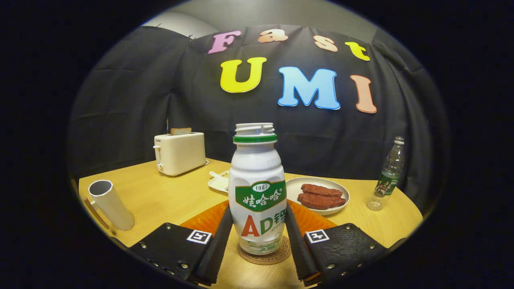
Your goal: Take the bottle from table, then pour the juice into the cup, finally place the bottle on the coaster
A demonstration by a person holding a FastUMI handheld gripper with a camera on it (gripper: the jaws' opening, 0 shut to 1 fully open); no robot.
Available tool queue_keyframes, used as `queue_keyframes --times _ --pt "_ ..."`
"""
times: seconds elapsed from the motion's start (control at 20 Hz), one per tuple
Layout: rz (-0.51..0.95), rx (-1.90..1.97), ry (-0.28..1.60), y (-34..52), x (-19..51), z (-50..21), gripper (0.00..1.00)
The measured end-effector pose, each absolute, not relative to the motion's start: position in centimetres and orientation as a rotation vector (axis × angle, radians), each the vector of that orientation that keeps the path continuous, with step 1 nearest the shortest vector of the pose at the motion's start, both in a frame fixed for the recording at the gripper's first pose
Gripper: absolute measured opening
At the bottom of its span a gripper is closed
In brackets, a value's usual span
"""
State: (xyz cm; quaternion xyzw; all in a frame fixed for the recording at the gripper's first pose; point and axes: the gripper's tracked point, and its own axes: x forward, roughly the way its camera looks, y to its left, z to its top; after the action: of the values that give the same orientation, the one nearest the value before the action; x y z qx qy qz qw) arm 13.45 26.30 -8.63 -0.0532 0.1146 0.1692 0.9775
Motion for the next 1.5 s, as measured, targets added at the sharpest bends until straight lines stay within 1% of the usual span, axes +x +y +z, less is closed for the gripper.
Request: queue_keyframes --times 0.3,1.05,1.15,1.2,1.25,1.35,1.5 --pt "0.336 -0.056 0.256 25.6 13.6 -9.9 0.70" --pt "0.349 -0.007 0.220 25.5 13.6 -10.6 0.71" --pt "0.344 -0.036 0.292 25.1 13.2 -11.7 0.76" --pt "0.352 -0.031 0.254 25.2 13.4 -11.2 0.88" --pt "0.358 -0.019 0.209 25.5 13.2 -10.2 0.91" --pt "0.343 -0.003 0.160 25.3 12.8 -8.7 0.93" --pt "0.312 0.001 0.053 24.7 11.9 -4.3 0.93"
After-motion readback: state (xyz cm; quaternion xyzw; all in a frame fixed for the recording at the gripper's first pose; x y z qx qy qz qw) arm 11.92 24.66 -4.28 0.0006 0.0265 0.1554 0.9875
